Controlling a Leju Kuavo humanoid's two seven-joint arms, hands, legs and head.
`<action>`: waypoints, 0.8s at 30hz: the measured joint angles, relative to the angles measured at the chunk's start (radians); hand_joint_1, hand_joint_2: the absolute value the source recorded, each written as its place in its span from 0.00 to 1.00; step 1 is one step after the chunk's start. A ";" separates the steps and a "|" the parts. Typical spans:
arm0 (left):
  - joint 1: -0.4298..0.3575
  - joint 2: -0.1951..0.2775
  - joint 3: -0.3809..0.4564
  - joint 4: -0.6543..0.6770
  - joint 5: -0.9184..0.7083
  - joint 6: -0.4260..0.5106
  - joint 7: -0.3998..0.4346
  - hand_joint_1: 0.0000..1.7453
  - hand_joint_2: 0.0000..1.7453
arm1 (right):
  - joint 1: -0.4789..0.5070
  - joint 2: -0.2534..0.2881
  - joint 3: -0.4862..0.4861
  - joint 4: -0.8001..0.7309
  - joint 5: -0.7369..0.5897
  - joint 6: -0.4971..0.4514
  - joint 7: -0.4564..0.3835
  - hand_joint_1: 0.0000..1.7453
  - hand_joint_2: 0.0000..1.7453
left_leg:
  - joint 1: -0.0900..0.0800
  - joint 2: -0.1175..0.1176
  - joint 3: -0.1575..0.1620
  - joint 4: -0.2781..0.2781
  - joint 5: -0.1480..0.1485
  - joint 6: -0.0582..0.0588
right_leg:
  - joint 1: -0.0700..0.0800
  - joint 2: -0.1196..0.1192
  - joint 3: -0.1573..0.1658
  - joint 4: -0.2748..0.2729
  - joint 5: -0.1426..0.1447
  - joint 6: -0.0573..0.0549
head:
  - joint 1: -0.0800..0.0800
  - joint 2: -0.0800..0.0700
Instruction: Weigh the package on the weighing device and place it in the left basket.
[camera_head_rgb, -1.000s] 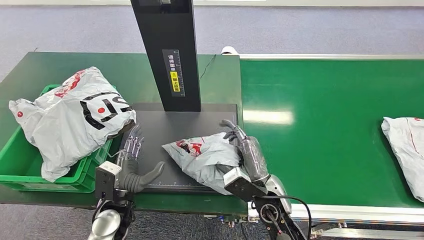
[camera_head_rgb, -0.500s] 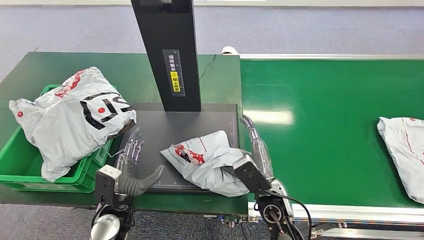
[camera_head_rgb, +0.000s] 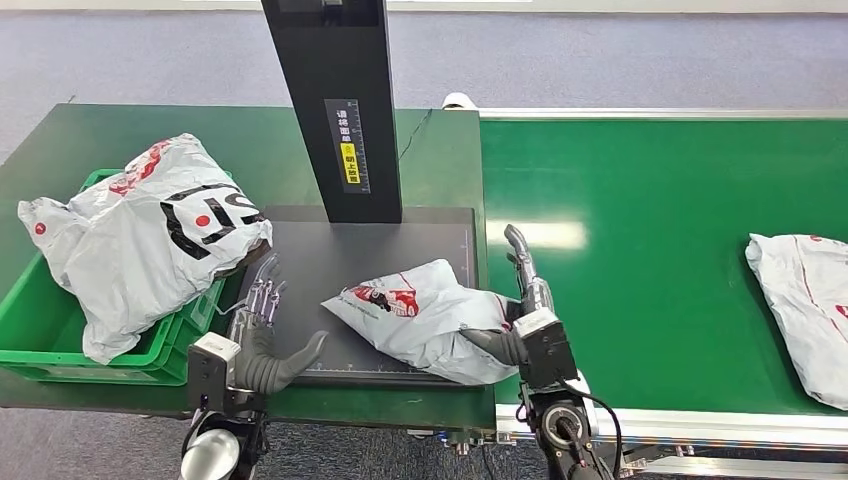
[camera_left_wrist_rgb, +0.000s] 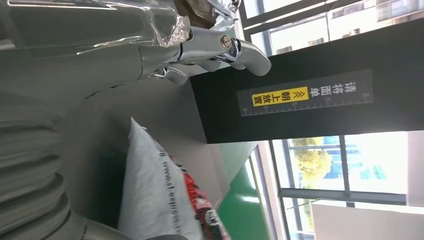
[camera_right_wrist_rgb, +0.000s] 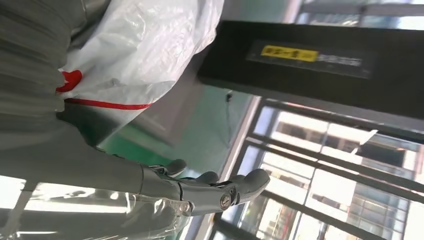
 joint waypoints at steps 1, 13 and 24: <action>0.000 0.000 0.000 0.000 0.000 0.002 -0.005 0.00 1.00 | 0.001 0.000 -0.006 -0.005 -0.032 0.019 -0.011 0.00 1.00 | 0.000 0.000 0.000 0.000 0.000 0.000 | 0.000 0.000 0.000 0.000 0.000 0.000 | 0.000 0.000; 0.004 0.000 0.003 0.000 0.002 0.005 -0.018 0.00 1.00 | 0.010 -0.001 -0.045 -0.038 -0.103 0.060 -0.046 0.00 1.00 | 0.000 0.000 0.000 0.000 0.000 0.000 | 0.000 0.000 0.000 0.000 0.000 0.000 | 0.000 0.000; 0.011 0.002 0.003 0.000 -0.019 -0.014 -0.038 0.00 1.00 | 0.018 -0.038 -0.055 -0.036 -0.174 0.352 0.067 0.00 1.00 | 0.000 0.000 0.000 0.000 0.000 0.000 | 0.000 0.000 0.000 0.000 0.000 0.000 | 0.000 0.000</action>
